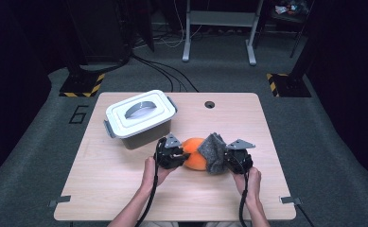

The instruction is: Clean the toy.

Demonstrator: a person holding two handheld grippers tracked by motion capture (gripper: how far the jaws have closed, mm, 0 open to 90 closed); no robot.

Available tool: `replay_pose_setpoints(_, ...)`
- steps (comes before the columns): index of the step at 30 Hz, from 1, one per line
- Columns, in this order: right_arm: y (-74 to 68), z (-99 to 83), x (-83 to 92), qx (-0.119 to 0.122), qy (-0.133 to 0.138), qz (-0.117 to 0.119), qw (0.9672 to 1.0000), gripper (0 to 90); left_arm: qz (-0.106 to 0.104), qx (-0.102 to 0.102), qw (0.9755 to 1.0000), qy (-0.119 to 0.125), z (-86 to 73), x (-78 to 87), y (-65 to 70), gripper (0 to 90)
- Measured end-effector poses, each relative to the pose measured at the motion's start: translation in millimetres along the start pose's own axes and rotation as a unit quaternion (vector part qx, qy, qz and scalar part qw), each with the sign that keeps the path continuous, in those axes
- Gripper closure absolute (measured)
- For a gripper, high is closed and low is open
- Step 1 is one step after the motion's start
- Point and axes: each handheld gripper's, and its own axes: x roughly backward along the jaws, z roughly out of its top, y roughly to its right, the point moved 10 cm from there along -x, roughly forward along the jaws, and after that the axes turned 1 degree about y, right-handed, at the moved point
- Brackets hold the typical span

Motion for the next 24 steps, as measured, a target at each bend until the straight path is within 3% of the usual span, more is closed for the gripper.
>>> replay_pose_setpoints(1, 0.1, 0.1, 1.1, 0.006, 0.000, 0.004, 1.0000, 82.9, 0.004, -0.004, 1.0000, -0.002, -0.3, -0.2, -0.3, 63.6)
replay_pose_setpoints(3, -1.7, 2.6, 3.8, -0.005, 0.009, 0.015, 0.9998, 80.8, 0.005, -0.004, 1.0000, -0.004, -0.7, -0.1, -1.0, 64.1)
replay_pose_setpoints(6, -7.4, 5.7, 8.9, -0.013, 0.020, 0.054, 0.9983, 73.9, 0.007, -0.001, 1.0000, -0.003, -1.6, -1.0, -2.7, 65.1)
replay_pose_setpoints(9, -14.1, 6.5, 8.6, -0.020, 0.018, 0.086, 0.9959, 59.7, 0.006, 0.002, 1.0000, -0.004, -2.2, -1.5, -2.7, 65.4)
replay_pose_setpoints(12, -19.4, 8.2, 6.5, -0.028, 0.020, 0.105, 0.9939, 43.7, 0.006, 0.003, 1.0000, -0.005, -2.3, -2.0, -2.1, 66.0)
replay_pose_setpoints(14, -22.3, 9.3, 2.9, -0.028, 0.020, 0.106, 0.9938, 40.0, 0.008, 0.003, 0.9999, -0.007, -2.7, -2.3, -1.8, 66.4)
replay_pose_setpoints(17, -24.6, 10.5, -2.2, -0.024, 0.017, 0.097, 0.9949, 46.0, 0.009, 0.002, 0.9999, -0.011, -3.8, -3.1, -2.5, 67.0)
replay_pose_setpoints(21, -23.8, 11.5, -4.6, -0.001, 0.019, 0.066, 0.9976, 77.3, 0.012, 0.006, 0.9999, -0.006, -3.2, -4.0, -2.4, 67.5)
replay_pose_setpoints(24, -23.6, 12.8, 1.1, 0.006, 0.028, 0.058, 0.9979, 82.6, 0.013, 0.006, 0.9999, -0.008, -3.3, -2.8, -3.3, 68.0)
